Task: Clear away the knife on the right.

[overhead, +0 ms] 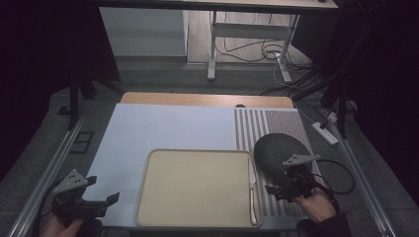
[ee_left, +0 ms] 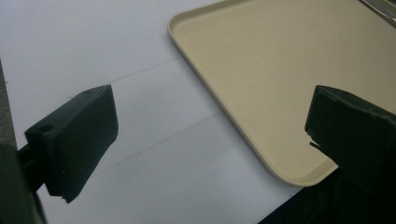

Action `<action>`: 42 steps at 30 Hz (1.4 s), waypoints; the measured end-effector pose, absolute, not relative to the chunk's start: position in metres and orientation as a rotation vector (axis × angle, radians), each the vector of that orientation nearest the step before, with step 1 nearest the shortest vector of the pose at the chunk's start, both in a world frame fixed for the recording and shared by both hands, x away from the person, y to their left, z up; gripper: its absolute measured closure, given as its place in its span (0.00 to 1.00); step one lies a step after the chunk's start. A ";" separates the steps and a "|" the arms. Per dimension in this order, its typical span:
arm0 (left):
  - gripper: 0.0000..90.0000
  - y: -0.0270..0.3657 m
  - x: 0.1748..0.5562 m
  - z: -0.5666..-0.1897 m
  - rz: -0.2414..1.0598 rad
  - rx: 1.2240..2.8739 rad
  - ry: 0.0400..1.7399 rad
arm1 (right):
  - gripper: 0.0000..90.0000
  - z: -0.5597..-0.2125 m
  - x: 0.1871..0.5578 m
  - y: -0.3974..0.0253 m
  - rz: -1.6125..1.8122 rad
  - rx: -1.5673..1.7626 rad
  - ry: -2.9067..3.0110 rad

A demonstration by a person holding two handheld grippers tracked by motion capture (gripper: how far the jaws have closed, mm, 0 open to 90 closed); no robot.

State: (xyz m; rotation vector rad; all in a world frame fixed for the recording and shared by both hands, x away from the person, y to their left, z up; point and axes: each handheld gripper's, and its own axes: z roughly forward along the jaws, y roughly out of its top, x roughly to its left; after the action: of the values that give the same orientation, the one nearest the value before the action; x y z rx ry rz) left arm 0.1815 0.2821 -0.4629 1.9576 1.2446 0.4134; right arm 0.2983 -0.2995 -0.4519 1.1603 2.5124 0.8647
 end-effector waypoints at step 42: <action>0.03 0.283 0.181 -0.463 0.413 1.952 1.252 | 0.00 -0.445 0.272 -0.339 0.910 1.270 2.365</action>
State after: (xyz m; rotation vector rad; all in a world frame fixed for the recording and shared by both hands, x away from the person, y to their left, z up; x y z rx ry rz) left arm 0.1813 0.2828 -0.4630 1.9520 1.2520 0.4128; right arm 0.2723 -0.3387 -0.4446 1.2697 2.3650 0.9099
